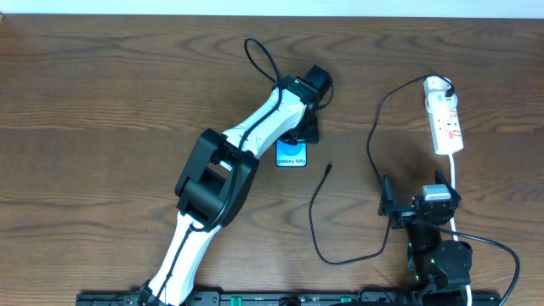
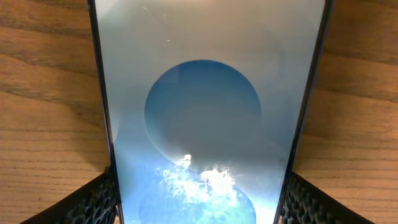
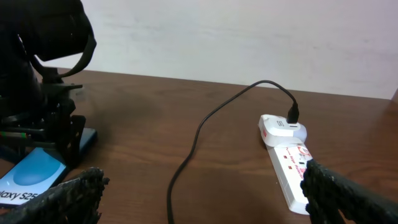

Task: Plug charger to phone and switch on socket
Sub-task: 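Lower the left gripper and close it on the phone's long edges, then lift the phone with the left gripper and raise it upright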

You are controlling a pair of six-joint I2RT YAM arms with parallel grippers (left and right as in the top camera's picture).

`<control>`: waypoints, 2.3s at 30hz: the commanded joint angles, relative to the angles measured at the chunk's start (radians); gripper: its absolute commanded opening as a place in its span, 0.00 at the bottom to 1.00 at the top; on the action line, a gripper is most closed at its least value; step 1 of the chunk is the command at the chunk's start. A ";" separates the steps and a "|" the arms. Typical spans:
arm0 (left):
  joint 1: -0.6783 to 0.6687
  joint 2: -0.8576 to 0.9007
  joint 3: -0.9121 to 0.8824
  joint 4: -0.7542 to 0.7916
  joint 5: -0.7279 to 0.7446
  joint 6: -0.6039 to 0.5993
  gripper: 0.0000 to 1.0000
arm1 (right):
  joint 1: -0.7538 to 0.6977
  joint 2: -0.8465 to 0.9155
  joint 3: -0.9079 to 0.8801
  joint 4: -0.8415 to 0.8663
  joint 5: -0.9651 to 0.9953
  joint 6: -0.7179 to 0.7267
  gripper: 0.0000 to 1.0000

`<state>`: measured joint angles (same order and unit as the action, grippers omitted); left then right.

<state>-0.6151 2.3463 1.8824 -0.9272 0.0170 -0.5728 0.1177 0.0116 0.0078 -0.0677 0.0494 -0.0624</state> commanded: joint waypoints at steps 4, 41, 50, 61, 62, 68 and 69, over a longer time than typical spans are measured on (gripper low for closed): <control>0.036 -0.023 -0.004 -0.021 -0.002 -0.001 0.74 | 0.008 -0.006 -0.002 -0.003 0.004 0.002 0.99; 0.367 -0.200 -0.004 -0.123 1.220 -0.001 0.74 | 0.008 -0.006 -0.002 -0.003 0.005 0.002 0.99; 0.455 -0.200 -0.004 -0.123 1.364 -0.088 0.74 | 0.008 -0.006 -0.002 -0.003 0.004 0.002 0.99; 0.501 -0.200 -0.004 -0.123 1.555 -0.107 0.74 | 0.008 -0.006 -0.002 -0.003 0.004 0.002 0.99; 0.503 -0.200 -0.004 -0.123 1.555 -0.114 0.74 | 0.008 -0.006 -0.002 -0.003 0.004 0.002 0.99; 0.515 -0.200 -0.004 -0.123 1.552 -0.143 0.74 | 0.008 -0.006 -0.002 -0.003 0.004 0.002 0.99; 0.516 -0.200 -0.004 -0.123 1.545 -0.144 0.74 | 0.008 -0.006 -0.002 -0.003 0.004 0.002 0.99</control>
<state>-0.1135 2.1731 1.8755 -1.0473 1.5028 -0.7033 0.1177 0.0116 0.0078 -0.0677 0.0490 -0.0624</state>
